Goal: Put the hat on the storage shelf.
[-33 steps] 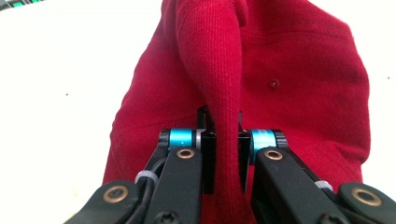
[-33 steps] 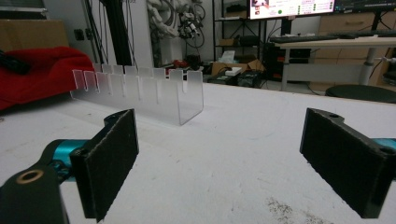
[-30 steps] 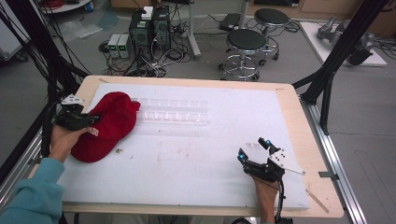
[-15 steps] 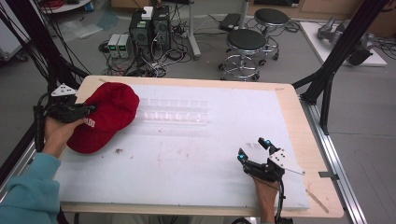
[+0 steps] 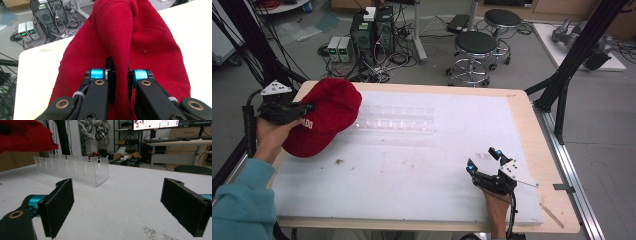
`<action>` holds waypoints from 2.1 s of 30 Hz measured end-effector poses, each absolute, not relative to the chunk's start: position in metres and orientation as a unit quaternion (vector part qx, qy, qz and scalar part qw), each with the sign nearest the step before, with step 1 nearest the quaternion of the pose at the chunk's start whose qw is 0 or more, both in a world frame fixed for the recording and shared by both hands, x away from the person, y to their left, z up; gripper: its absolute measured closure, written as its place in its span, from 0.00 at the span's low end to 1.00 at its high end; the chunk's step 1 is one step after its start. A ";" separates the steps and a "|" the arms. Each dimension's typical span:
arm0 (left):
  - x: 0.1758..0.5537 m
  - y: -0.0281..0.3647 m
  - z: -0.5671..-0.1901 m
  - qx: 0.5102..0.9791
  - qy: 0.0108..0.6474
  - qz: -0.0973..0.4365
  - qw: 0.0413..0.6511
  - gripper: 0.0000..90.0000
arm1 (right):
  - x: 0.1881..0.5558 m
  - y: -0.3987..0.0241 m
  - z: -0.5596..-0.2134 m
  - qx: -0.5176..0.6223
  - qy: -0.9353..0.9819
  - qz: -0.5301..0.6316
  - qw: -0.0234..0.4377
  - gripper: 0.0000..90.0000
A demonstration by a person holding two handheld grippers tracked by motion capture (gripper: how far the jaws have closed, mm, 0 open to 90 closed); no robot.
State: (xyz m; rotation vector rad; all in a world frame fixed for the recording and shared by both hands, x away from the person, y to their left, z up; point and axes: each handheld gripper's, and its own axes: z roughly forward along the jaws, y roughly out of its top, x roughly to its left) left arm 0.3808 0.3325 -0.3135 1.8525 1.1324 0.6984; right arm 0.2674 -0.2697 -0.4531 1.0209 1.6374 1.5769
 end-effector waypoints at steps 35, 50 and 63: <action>0.365 0.212 -0.289 0.758 0.330 0.213 0.520 0.96 | 0.283 -0.209 -0.397 0.354 0.675 0.611 0.215 0.12; 0.364 0.167 -0.289 0.756 0.311 0.190 0.544 0.96 | 0.293 -0.140 -0.393 0.322 0.697 0.633 0.102 0.14; 0.361 0.139 -0.290 0.756 0.293 0.178 0.558 0.96 | 0.295 -0.104 -0.395 0.292 0.714 0.633 0.067 0.23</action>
